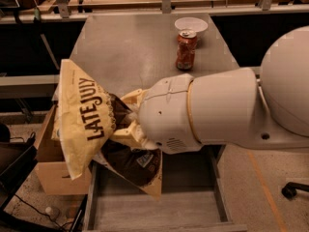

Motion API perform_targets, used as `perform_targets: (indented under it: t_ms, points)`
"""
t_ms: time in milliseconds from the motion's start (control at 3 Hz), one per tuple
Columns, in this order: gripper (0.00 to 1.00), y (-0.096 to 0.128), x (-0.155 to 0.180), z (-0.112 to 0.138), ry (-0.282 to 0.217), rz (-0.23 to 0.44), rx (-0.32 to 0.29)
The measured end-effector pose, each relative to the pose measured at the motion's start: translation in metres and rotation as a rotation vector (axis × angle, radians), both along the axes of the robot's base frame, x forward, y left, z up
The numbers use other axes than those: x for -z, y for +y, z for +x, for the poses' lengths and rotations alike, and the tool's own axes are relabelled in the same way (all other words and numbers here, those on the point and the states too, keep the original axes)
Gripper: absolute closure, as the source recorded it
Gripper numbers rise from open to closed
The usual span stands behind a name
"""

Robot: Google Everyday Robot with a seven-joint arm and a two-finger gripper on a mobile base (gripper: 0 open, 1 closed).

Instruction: Pick brown chip bag from middle drawer and place on counter

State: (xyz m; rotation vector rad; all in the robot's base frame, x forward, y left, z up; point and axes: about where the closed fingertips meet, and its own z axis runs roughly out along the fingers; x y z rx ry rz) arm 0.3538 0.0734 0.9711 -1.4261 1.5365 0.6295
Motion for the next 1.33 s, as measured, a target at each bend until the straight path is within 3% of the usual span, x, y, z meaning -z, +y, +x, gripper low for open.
perform_targets:
  t_ms: [667,1000,1333]
  points:
    - [1.00,0.005,-0.003,0.011,-0.013,0.008,0.017]
    - [1.00,-0.013,-0.014,0.075,-0.035,0.062,0.104]
    - [1.00,-0.049,-0.025,0.162,-0.039,0.095,0.207]
